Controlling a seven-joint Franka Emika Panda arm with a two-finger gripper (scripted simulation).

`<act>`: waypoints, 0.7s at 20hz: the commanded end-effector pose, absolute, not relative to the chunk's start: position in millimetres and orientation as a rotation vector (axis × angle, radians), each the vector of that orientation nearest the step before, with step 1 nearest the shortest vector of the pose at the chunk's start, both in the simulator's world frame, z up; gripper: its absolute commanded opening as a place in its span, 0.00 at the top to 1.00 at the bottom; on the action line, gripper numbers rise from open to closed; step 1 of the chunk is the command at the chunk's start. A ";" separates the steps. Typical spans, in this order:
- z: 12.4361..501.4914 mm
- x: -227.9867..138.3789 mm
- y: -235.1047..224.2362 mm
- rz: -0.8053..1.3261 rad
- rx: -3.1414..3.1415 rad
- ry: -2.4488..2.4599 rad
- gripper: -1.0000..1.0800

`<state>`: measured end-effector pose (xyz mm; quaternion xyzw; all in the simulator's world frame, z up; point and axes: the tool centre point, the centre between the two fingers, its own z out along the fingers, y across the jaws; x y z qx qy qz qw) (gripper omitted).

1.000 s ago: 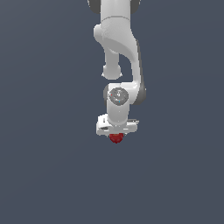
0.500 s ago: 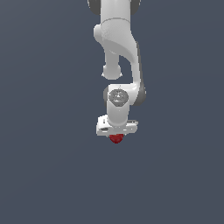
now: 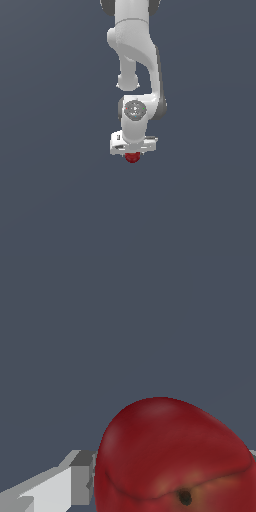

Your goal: Pick up the object and move it to a goal position.

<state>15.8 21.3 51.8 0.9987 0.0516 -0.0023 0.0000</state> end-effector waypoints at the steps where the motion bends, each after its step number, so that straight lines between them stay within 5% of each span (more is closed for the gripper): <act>1: 61.7 17.2 18.9 -0.001 3.137 0.162 1.00; 14: 169.9 19.5 -9.5 -0.001 3.138 0.162 1.00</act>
